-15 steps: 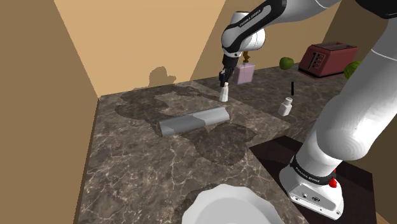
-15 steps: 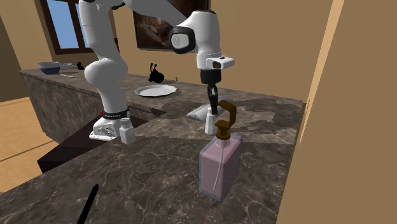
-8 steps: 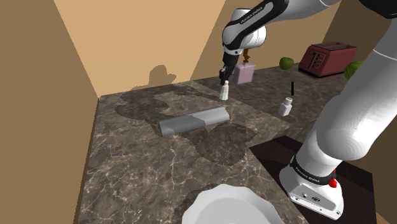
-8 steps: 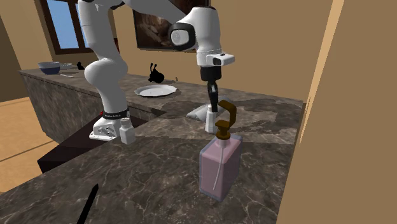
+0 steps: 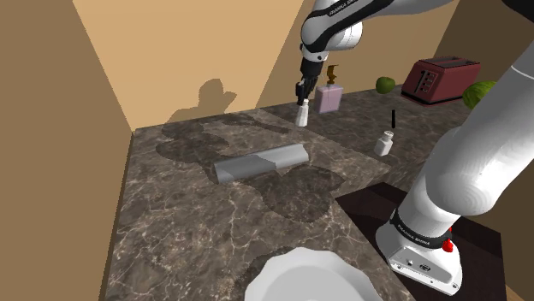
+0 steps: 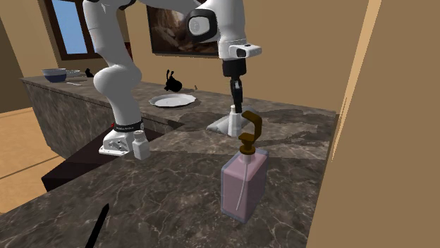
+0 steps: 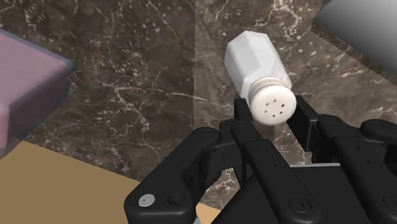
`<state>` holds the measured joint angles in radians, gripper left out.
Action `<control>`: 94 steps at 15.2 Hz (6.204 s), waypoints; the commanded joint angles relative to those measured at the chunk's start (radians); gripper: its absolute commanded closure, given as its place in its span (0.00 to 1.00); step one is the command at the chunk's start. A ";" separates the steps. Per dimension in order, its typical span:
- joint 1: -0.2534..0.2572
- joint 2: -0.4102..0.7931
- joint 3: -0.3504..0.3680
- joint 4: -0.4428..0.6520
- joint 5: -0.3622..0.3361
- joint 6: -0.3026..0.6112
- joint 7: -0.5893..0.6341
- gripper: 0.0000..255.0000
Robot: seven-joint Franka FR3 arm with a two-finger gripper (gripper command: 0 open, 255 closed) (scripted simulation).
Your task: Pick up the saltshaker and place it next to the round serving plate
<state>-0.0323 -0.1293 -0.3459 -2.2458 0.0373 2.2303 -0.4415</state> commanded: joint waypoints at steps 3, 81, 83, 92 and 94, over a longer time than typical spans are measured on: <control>-0.001 -0.024 0.003 0.033 -0.011 -0.055 0.010 1.00; 0.280 -0.826 1.216 0.043 0.558 -0.643 1.311 1.00; 0.255 -0.801 1.271 0.100 0.574 -0.643 1.356 1.00; 0.060 -0.699 1.553 0.411 0.621 -0.659 1.555 1.00; -0.005 -0.685 1.626 0.496 0.630 -0.670 1.597 1.00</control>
<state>-0.0048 -0.8216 1.2422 -1.7907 0.6624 1.5636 1.1335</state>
